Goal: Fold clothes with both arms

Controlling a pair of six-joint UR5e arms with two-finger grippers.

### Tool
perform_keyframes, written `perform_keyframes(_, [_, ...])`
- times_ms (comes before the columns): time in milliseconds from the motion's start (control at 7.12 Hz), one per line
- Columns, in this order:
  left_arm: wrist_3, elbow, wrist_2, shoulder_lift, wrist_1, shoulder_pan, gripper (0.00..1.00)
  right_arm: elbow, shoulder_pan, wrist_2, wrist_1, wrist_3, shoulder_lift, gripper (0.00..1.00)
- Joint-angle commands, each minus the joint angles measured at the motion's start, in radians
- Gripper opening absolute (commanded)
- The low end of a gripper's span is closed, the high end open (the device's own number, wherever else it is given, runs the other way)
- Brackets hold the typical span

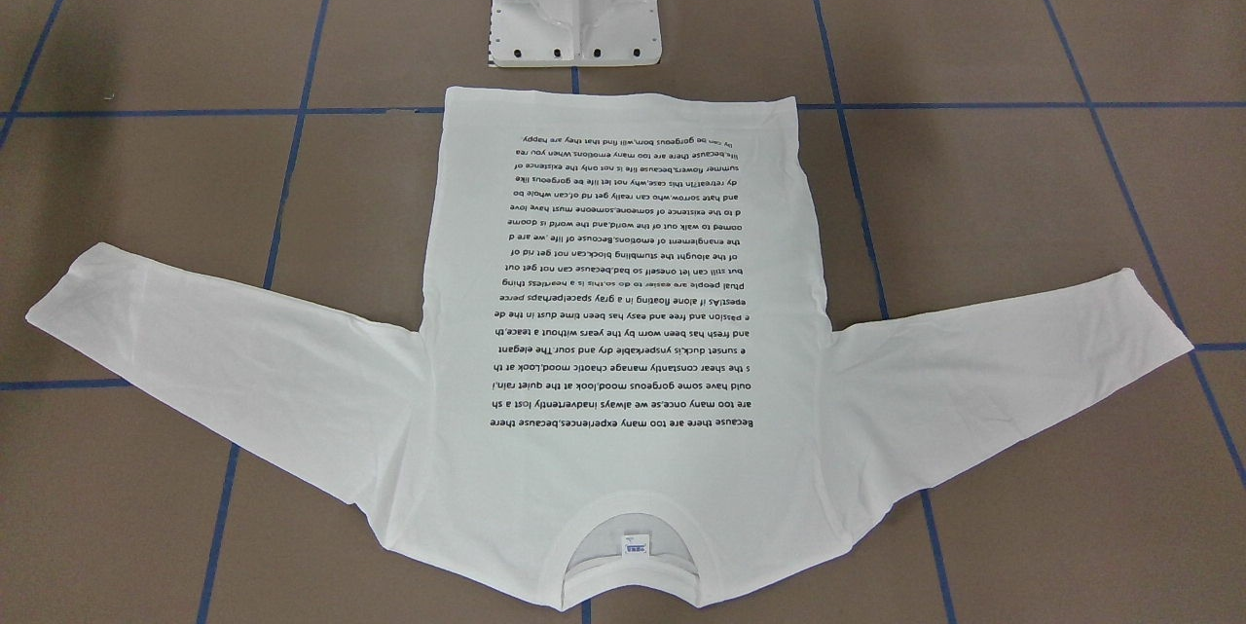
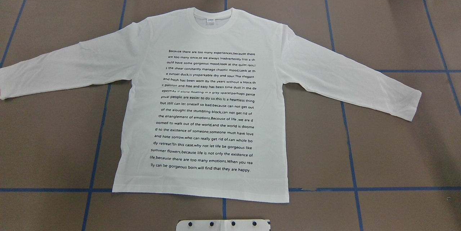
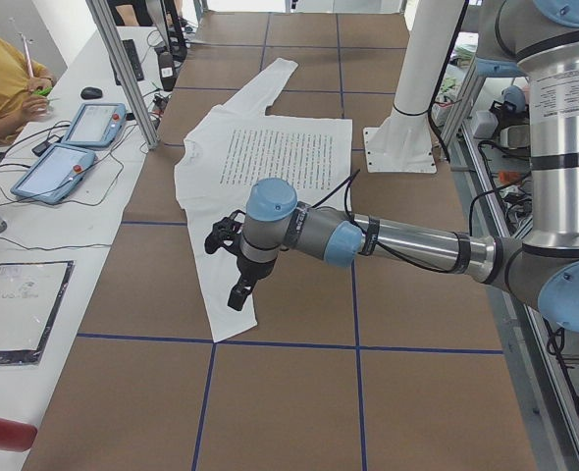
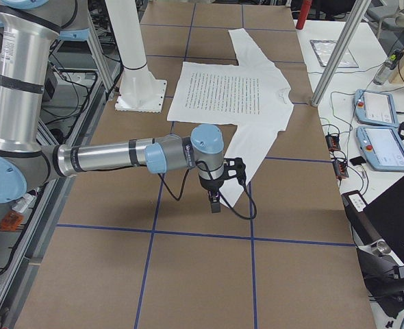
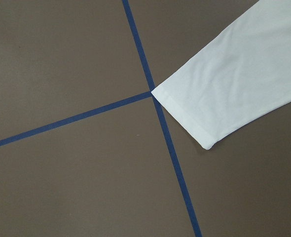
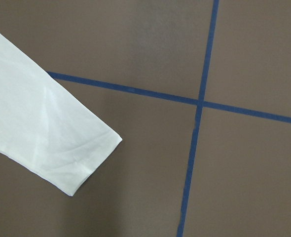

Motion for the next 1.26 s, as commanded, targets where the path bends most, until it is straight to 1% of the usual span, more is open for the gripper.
perform_keyframes(0, [0.000, 0.006, 0.000, -0.011, -0.209, -0.004, 1.00, -0.026, 0.000, 0.007, 0.093, 0.119, 0.021, 1.00])
perform_keyframes(140, [0.001, 0.064, -0.002, -0.011, -0.321, -0.002, 1.00, -0.043, -0.002, 0.018, 0.206, 0.124, 0.019, 1.00])
perform_keyframes(281, [-0.002, 0.102, -0.002, -0.002, -0.409, -0.004, 1.00, -0.092, -0.091, 0.004, 0.303, 0.252, 0.019, 1.00])
perform_keyframes(421, [-0.002, 0.104, -0.002, 0.004, -0.430, -0.004, 1.00, -0.132, -0.191, -0.080, 0.457, 0.457, 0.019, 1.00])
perform_keyframes(562, [0.000, 0.104, -0.002, 0.004, -0.431, -0.004, 1.00, -0.184, -0.328, -0.196, 0.626, 0.694, 0.021, 1.00])
perform_keyframes(702, [-0.002, 0.101, -0.002, 0.004, -0.431, -0.004, 1.00, -0.238, -0.433, -0.294, 0.754, 0.833, 0.019, 1.00])
perform_keyframes(843, [-0.002, 0.098, -0.002, 0.004, -0.431, -0.004, 1.00, -0.272, -0.512, -0.357, 0.803, 0.911, 0.016, 1.00])
perform_keyframes(983, [-0.002, 0.099, -0.002, 0.003, -0.431, -0.004, 1.00, -0.278, -0.575, -0.411, 0.807, 0.957, 0.013, 1.00])
perform_keyframes(1124, [-0.002, 0.099, -0.002, 0.003, -0.431, -0.004, 1.00, -0.278, -0.603, -0.419, 0.810, 0.988, 0.004, 1.00])
